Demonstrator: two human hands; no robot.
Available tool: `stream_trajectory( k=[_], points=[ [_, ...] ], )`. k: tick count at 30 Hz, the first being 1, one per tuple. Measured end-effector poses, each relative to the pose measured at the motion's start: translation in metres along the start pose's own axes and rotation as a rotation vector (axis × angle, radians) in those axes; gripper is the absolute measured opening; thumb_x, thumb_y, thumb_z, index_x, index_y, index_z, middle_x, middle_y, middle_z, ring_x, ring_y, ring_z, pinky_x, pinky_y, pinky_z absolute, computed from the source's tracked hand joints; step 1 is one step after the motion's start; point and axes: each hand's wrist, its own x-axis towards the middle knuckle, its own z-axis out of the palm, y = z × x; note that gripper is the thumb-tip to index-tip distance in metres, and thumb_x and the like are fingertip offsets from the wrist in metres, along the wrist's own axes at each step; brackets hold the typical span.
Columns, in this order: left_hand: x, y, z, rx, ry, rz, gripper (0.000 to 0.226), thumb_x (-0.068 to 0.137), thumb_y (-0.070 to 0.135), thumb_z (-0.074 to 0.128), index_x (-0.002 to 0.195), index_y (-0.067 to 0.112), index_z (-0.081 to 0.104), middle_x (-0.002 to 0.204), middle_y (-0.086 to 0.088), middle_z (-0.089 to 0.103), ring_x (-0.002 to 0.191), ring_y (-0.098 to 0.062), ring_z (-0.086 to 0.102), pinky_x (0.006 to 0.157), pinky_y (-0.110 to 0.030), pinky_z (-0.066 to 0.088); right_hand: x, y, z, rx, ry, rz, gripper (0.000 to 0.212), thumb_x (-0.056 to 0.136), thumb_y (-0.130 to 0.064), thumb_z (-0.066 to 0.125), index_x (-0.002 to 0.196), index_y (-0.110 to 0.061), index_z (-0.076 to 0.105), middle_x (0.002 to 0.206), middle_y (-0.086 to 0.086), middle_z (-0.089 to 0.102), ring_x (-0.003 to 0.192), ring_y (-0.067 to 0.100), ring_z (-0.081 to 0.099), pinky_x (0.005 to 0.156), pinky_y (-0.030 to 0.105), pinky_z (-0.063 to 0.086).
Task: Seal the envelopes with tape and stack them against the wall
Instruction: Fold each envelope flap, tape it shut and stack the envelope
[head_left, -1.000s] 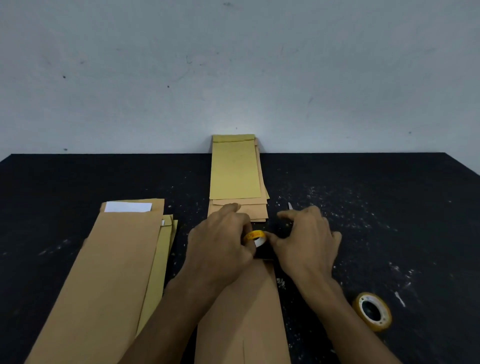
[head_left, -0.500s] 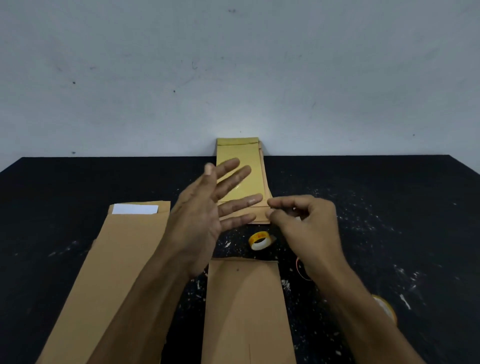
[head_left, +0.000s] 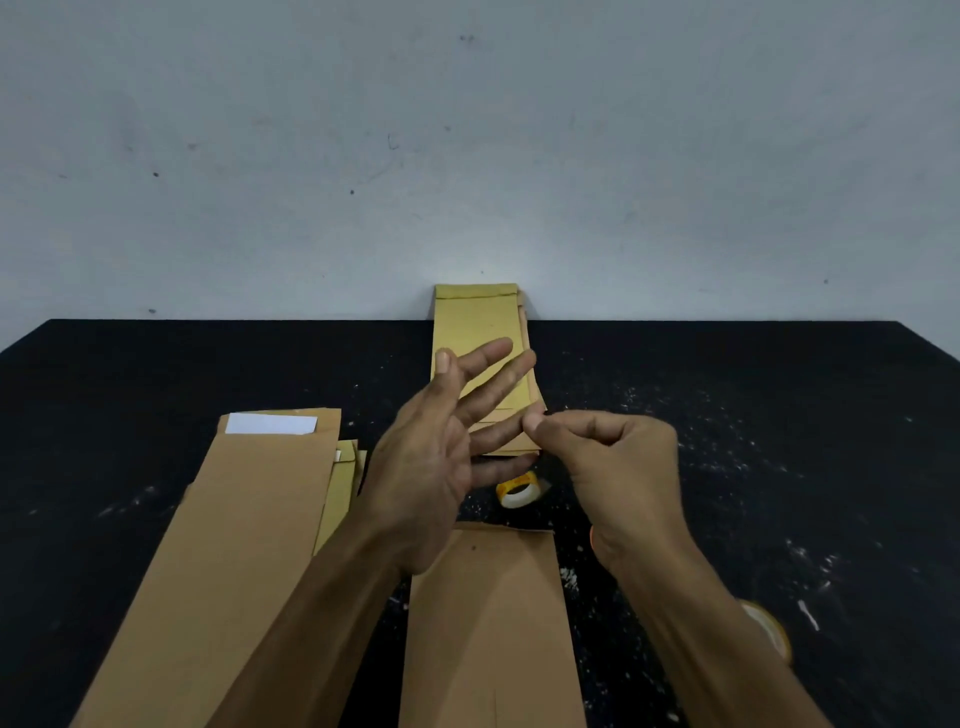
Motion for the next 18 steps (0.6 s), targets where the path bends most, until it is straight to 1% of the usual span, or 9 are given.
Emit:
stream_trajectory(
  k=[5,7,9,12,14,15,16,18],
  points=[
    [0.000,0.002,0.000,-0.011,-0.021,0.007,0.060,0.091,0.058,0.025,0.139,0.032,0.049,0.138,0.014,0.060,0.121,-0.021,0.063,0.098,-0.054,0.051,0.002,0.002,0.001,-0.054,-0.019,-0.003,0.011,0.085,-0.011,0.077,0.075,-0.006,0.077,0.070,0.008,0.074,0.067,0.011,0.070,0.059,0.014,0.052],
    [0.000,0.002,-0.001,-0.028,-0.029,0.008,0.059,0.092,0.057,0.026,0.141,0.032,0.048,0.139,0.014,0.059,0.122,-0.023,0.062,0.100,-0.054,0.050,0.003,0.005,0.002,-0.108,-0.020,-0.031,0.014,0.086,-0.015,0.077,0.073,-0.010,0.076,0.070,0.006,0.073,0.067,0.012,0.068,0.064,0.025,0.056],
    [0.000,0.002,-0.002,-0.046,-0.035,0.010,0.059,0.092,0.055,0.027,0.143,0.031,0.046,0.141,0.012,0.058,0.123,-0.026,0.061,0.101,-0.053,0.049,0.004,0.008,0.003,-0.173,-0.004,-0.060,0.017,0.086,-0.020,0.077,0.070,-0.015,0.075,0.073,0.004,0.072,0.071,0.013,0.067,0.070,0.035,0.056],
    [0.000,0.004,-0.003,-0.035,-0.054,0.008,0.058,0.091,0.055,0.030,0.144,0.034,0.044,0.141,0.012,0.057,0.125,-0.025,0.060,0.105,-0.054,0.045,0.003,0.008,0.004,-0.187,-0.007,-0.079,0.018,0.087,-0.021,0.076,0.069,-0.018,0.074,0.081,0.001,0.071,0.080,0.016,0.067,0.076,0.043,0.057],
    [-0.001,0.005,-0.002,0.014,-0.066,0.003,0.057,0.091,0.056,0.030,0.144,0.037,0.043,0.141,0.015,0.057,0.130,-0.023,0.056,0.111,-0.056,0.038,0.002,0.005,0.004,-0.173,-0.026,-0.081,0.016,0.087,-0.022,0.075,0.073,-0.017,0.075,0.081,0.000,0.071,0.082,0.017,0.068,0.080,0.047,0.059],
    [-0.002,0.006,-0.001,0.059,-0.067,0.008,0.056,0.093,0.058,0.030,0.144,0.039,0.042,0.141,0.017,0.056,0.134,-0.021,0.051,0.114,-0.056,0.032,0.001,0.004,0.005,-0.167,-0.035,-0.085,0.015,0.088,-0.024,0.075,0.075,-0.017,0.075,0.081,0.001,0.072,0.082,0.018,0.068,0.082,0.049,0.058],
    [-0.003,0.006,-0.002,0.129,-0.062,0.022,0.054,0.095,0.062,0.028,0.145,0.042,0.040,0.142,0.021,0.054,0.139,-0.016,0.044,0.117,-0.056,0.025,0.001,0.003,0.005,-0.148,-0.042,-0.083,0.015,0.089,-0.024,0.074,0.076,-0.016,0.075,0.081,0.002,0.073,0.083,0.020,0.069,0.084,0.051,0.058],
    [-0.003,0.006,-0.006,0.269,-0.030,0.064,0.056,0.092,0.065,0.027,0.144,0.047,0.038,0.141,0.030,0.050,0.142,0.000,0.030,0.119,-0.053,0.016,0.001,-0.003,0.004,-0.065,-0.057,-0.063,0.013,0.091,-0.018,0.071,0.079,-0.013,0.074,0.085,0.009,0.075,0.090,0.029,0.071,0.088,0.052,0.058]
  ],
)
